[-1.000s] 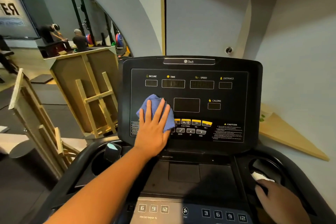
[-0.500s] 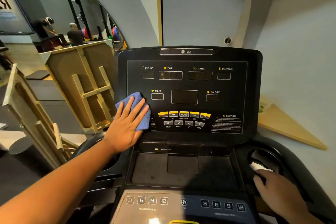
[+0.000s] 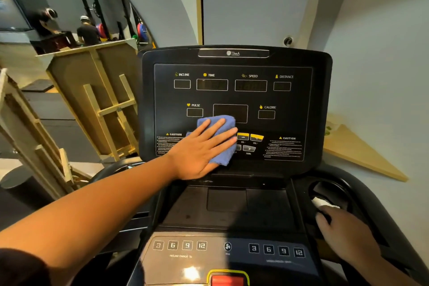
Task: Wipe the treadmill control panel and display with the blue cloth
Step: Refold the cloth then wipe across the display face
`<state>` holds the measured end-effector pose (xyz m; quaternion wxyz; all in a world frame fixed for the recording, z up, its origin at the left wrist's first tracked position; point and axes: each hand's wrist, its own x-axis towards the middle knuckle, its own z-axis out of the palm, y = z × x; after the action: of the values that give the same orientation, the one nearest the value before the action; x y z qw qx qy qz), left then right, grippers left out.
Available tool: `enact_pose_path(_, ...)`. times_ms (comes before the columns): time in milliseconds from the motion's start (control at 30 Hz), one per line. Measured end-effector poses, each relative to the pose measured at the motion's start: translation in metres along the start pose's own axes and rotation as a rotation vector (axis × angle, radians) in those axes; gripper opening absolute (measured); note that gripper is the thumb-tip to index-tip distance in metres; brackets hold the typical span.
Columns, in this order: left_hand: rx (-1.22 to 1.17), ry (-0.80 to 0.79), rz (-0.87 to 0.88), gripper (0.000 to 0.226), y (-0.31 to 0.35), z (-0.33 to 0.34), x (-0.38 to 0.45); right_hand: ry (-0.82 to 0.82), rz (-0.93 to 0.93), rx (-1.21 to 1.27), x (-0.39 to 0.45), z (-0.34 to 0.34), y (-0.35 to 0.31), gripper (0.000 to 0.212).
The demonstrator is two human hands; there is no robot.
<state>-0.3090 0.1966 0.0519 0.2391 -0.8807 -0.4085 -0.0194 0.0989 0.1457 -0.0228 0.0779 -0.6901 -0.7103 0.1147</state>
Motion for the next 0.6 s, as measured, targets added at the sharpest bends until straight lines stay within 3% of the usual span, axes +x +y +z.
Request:
enact_pose_path(200,-0.027,-0.008,0.228,0.066,0.048,-0.001,0.079,0.034,-0.015,0.001,0.000,0.003,0.003,0.033)
enact_pose_path(400,0.020,0.004,0.316,0.063,0.102,-0.003,0.158,0.080,-0.059,0.007,0.001,0.007,0.006,0.031)
enact_pose_path(500,0.082,0.029,0.293,0.063,0.099,-0.016,0.188,0.095,-0.062,0.012,0.000,0.005,0.007,0.031)
enact_pose_path(600,0.088,0.128,0.093,0.066,0.072,-0.047,0.222,0.086,-0.068,0.047,0.000,0.004,0.009,0.036)
